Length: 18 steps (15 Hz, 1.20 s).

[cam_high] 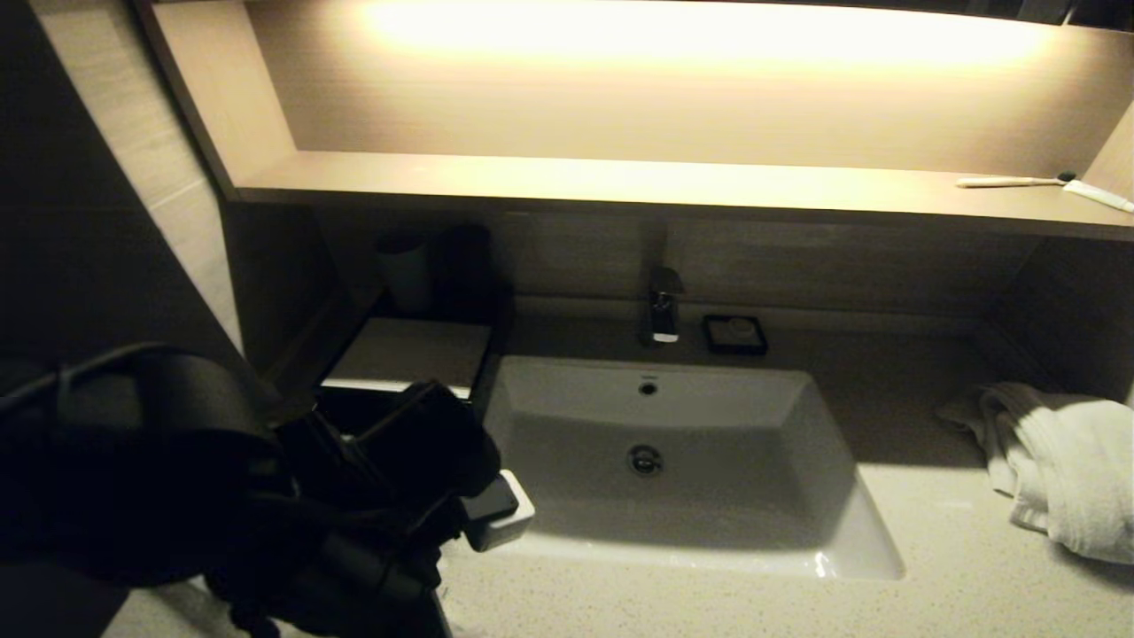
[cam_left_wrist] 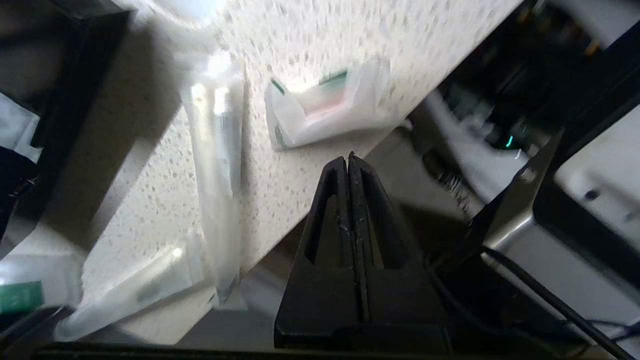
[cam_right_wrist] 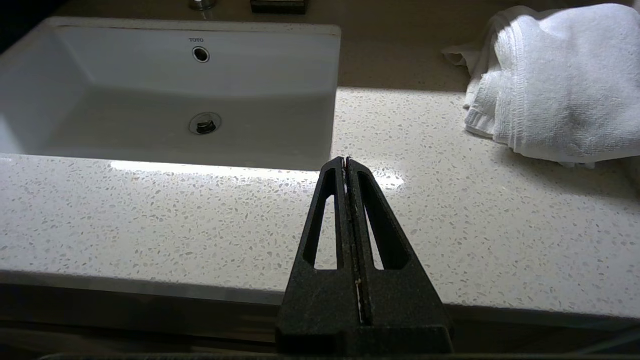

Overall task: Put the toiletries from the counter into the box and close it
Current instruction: Pick up the bathroom toiletry

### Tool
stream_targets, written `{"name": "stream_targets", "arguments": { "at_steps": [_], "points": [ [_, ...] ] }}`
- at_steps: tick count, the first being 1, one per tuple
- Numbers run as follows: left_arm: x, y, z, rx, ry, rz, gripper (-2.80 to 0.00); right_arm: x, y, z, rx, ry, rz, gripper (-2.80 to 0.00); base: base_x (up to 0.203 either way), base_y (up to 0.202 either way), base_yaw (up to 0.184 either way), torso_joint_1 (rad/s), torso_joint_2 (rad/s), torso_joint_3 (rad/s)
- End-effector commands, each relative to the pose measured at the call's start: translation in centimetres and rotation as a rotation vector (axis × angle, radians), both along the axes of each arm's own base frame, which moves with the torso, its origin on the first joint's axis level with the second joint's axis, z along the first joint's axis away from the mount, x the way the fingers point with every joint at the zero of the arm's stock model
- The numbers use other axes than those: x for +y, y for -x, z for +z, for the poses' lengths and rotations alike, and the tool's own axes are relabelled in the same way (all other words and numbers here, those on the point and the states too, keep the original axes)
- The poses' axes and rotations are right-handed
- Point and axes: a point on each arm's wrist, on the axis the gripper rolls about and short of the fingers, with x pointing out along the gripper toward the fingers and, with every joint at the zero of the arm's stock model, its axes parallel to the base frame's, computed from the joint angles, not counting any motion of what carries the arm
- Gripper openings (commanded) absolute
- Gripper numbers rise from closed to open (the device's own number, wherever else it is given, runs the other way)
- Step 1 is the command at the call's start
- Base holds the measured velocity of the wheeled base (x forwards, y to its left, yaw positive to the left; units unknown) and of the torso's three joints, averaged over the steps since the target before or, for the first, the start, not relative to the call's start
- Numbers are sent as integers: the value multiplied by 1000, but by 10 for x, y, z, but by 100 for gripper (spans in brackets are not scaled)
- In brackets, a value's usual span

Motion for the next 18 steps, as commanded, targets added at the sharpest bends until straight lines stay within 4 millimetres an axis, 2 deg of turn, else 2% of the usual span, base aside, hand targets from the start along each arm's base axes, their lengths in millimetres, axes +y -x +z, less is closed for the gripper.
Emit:
{"name": "stream_targets", "arguments": {
  "at_steps": [1, 9, 10, 18],
  "points": [
    [-7, -3, -8, 33, -47, -11, -280, 0, 0, 0, 0, 0, 0, -280, 0, 0, 0, 0, 0, 0],
    [-19, -14, -24, 36, -142, -4, -280, 0, 0, 0, 0, 0, 0, -280, 0, 0, 0, 0, 0, 0],
    [-21, -16, -25, 33, -149, -3, 0, 0, 0, 0, 0, 0, 0, -280, 0, 0, 0, 0, 0, 0],
    [-35, -21, -34, 15, -185, -8, 0, 0, 0, 0, 0, 0, 0, -280, 0, 0, 0, 0, 0, 0]
  ]
}}
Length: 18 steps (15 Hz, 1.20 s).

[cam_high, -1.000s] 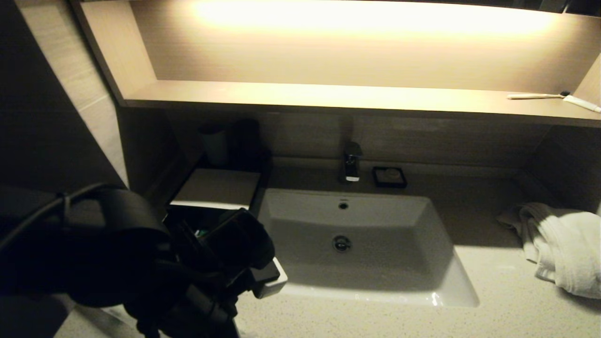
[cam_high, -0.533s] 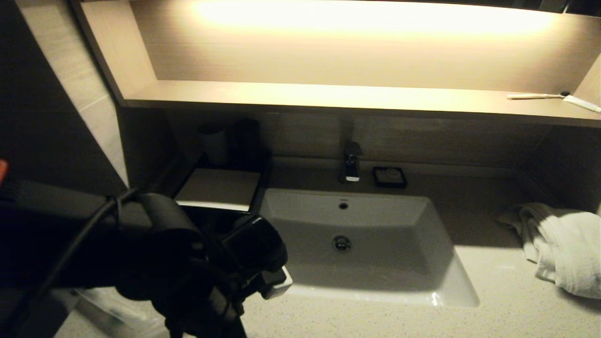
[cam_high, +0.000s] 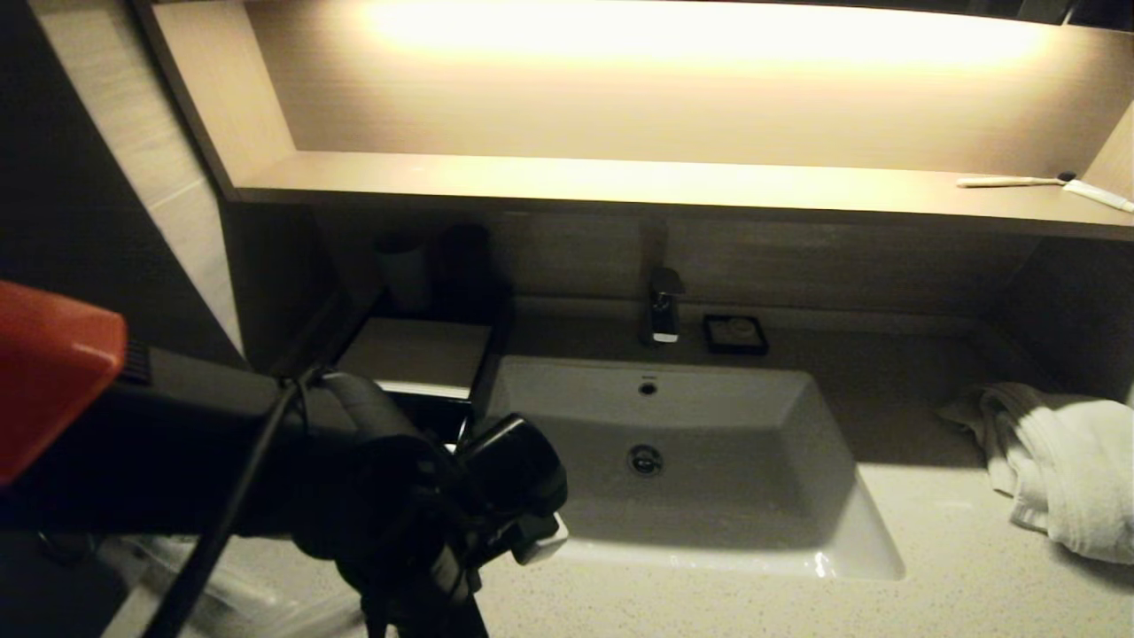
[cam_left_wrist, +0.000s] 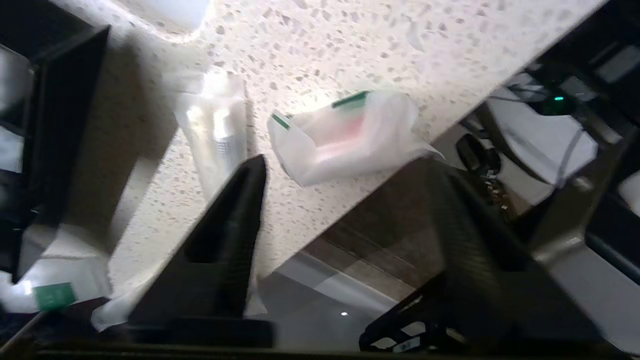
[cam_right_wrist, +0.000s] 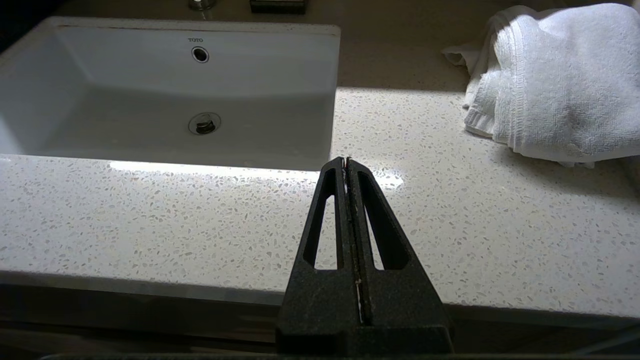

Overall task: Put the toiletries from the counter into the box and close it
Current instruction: Pick up the bathroom toiletry

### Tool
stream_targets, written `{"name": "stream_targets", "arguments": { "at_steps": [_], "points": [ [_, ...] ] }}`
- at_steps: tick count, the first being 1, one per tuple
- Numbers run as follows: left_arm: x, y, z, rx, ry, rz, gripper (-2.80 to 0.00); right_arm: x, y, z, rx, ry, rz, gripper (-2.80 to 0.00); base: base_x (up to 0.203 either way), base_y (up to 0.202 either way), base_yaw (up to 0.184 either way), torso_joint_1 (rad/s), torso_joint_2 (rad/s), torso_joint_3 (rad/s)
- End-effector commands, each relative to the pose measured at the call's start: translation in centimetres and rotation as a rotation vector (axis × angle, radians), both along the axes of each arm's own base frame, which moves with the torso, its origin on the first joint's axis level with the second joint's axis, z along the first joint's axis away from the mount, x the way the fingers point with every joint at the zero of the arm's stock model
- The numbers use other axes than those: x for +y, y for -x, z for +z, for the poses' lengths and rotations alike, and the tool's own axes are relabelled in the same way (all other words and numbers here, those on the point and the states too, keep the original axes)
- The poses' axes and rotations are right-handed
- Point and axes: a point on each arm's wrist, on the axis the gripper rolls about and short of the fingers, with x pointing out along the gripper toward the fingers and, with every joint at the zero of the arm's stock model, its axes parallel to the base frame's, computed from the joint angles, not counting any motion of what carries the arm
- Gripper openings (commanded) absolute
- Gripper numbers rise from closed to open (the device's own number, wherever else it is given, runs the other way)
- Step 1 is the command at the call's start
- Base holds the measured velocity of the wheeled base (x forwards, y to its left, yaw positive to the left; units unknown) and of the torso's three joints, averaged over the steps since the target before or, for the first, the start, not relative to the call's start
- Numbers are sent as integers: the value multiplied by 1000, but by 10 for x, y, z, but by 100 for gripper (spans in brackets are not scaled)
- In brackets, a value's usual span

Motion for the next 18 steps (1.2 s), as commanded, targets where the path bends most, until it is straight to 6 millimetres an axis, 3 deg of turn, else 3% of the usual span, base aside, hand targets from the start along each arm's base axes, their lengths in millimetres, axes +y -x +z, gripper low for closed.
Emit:
{"name": "stream_targets", "arguments": {
  "at_steps": [1, 18],
  "points": [
    [-5, -1, -6, 0, -27, -4, 0, 0, 0, 0, 1, 0, 1, -280, 0, 0, 0, 0, 0, 0],
    [-10, -7, -27, 20, -75, 69, 0, 0, 0, 0, 0, 0, 1, -280, 0, 0, 0, 0, 0, 0]
  ]
}}
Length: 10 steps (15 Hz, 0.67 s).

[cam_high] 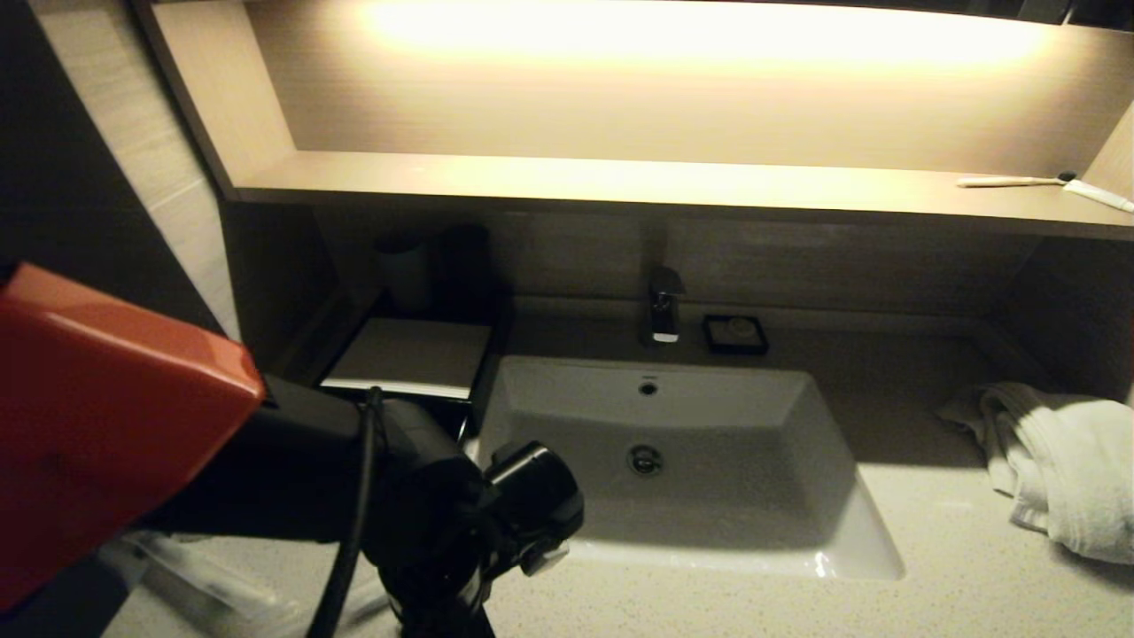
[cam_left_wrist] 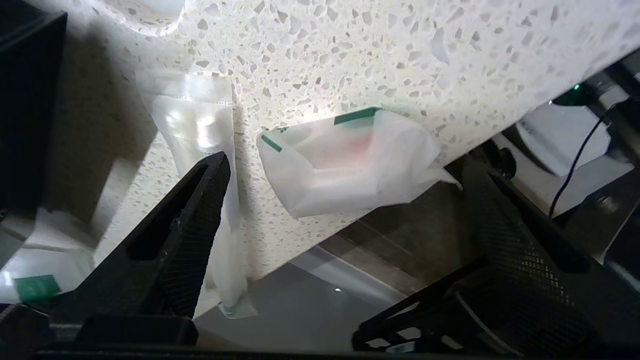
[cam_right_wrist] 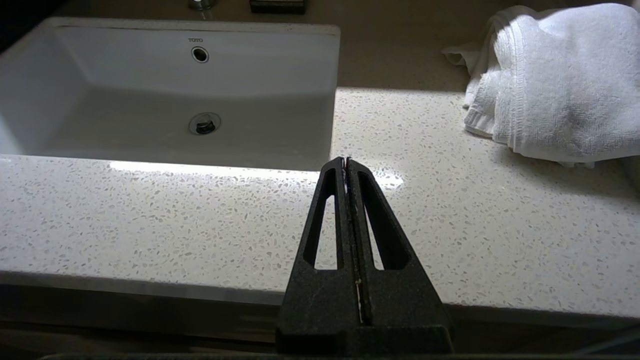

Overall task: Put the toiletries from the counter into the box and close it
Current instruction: Pick up the bathroom toiletry

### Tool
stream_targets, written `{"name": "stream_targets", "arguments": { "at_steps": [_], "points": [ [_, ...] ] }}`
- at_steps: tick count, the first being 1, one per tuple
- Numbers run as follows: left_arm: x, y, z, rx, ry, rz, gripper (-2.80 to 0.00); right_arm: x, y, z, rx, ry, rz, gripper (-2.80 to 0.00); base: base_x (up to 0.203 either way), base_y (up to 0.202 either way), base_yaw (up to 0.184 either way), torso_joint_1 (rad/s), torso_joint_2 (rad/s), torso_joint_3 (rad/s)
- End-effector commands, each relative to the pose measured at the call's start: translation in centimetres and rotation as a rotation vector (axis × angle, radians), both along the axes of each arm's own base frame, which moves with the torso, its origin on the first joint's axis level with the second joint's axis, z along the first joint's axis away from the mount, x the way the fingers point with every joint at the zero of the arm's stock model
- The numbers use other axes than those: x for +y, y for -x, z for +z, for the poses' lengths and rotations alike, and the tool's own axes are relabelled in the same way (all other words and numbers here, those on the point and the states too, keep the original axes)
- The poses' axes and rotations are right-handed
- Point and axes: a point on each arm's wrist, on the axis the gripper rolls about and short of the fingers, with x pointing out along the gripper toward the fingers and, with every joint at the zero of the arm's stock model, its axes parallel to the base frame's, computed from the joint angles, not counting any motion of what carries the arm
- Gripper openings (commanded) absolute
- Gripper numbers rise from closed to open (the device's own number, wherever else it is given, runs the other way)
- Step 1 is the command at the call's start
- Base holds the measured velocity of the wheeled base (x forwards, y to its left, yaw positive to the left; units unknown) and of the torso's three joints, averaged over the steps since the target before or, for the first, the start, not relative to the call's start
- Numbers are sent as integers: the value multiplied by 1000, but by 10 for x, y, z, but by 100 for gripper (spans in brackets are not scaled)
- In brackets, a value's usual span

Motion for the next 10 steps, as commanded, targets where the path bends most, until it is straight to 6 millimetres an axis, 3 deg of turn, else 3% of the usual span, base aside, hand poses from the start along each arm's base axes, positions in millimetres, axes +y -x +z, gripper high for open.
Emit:
{"name": "stream_targets", "arguments": {
  "at_steps": [1, 6, 7, 10],
  "points": [
    [-1, -1, -3, 5, -10, 4, 0, 0, 0, 0, 0, 0, 0, -280, 0, 0, 0, 0, 0, 0],
    [0, 0, -5, 11, -16, 5, 0, 0, 0, 0, 0, 0, 0, -280, 0, 0, 0, 0, 0, 0],
    [0, 0, -5, 9, -18, 6, -280, 0, 0, 0, 0, 0, -1, -280, 0, 0, 0, 0, 0, 0],
    [0, 0, -5, 12, -16, 5, -280, 0, 0, 0, 1, 0, 0, -280, 0, 0, 0, 0, 0, 0]
  ]
}}
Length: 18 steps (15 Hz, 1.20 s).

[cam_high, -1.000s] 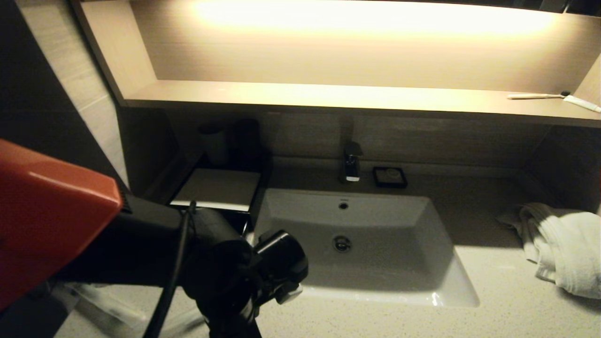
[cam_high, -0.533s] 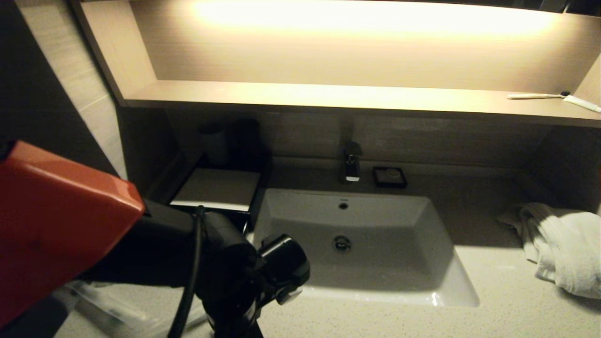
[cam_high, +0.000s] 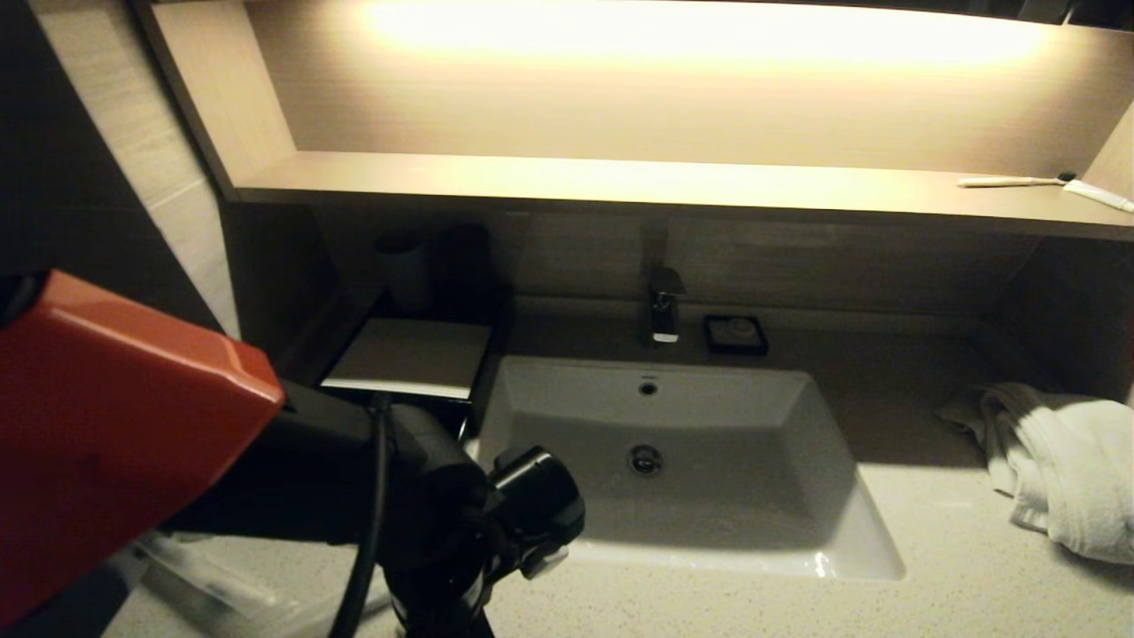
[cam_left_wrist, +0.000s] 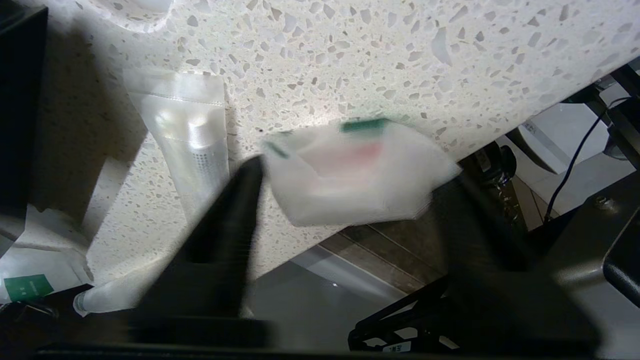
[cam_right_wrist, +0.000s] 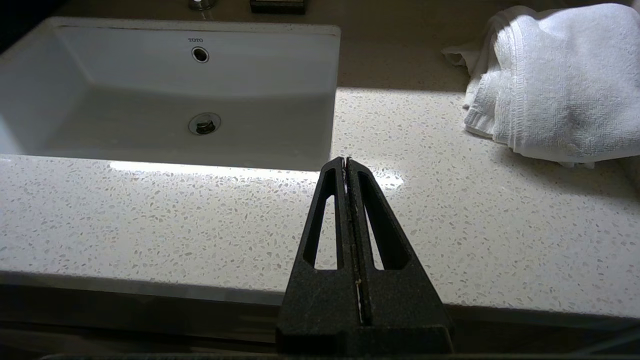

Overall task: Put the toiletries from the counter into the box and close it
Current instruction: Pick up the bathroom toiletry

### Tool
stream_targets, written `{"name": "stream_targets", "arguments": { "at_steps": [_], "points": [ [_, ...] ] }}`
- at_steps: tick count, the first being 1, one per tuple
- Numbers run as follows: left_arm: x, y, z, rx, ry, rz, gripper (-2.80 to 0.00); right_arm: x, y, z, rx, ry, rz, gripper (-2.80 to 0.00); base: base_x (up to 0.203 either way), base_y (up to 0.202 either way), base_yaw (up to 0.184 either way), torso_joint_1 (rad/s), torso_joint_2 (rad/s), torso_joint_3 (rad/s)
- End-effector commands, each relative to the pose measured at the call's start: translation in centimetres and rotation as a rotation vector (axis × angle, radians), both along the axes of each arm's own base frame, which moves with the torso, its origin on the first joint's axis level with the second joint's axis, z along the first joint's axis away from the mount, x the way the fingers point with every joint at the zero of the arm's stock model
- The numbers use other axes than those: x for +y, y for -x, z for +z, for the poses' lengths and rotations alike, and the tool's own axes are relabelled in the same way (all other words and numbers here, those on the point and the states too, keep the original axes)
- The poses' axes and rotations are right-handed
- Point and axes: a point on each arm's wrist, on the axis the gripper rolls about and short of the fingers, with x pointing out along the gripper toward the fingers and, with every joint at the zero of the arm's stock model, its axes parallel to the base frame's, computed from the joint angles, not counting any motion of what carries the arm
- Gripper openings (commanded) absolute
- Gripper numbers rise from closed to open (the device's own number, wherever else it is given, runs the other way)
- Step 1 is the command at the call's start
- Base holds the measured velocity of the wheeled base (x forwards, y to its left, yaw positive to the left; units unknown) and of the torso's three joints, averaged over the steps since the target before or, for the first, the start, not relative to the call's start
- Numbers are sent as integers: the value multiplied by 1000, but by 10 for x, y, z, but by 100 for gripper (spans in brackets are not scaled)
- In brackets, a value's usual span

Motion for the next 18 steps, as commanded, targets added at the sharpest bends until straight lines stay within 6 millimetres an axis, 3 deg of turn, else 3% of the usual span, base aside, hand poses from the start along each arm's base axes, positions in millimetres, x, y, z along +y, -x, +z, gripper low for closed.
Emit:
{"name": "stream_targets", "arguments": {
  "at_steps": [1, 7, 15, 18],
  "points": [
    [0, 0, 0, 1, -4, -1, -280, 0, 0, 0, 0, 0, -1, -280, 0, 0, 0, 0, 0, 0],
    [1, 1, 8, -19, 16, 0, -280, 0, 0, 0, 0, 0, 1, -280, 0, 0, 0, 0, 0, 0],
    [19, 13, 62, -182, 140, 38, -280, 0, 0, 0, 0, 0, 1, -280, 0, 0, 0, 0, 0, 0],
    [22, 0, 82, -266, 244, 142, -280, 0, 0, 0, 0, 0, 0, -280, 0, 0, 0, 0, 0, 0]
  ]
}}
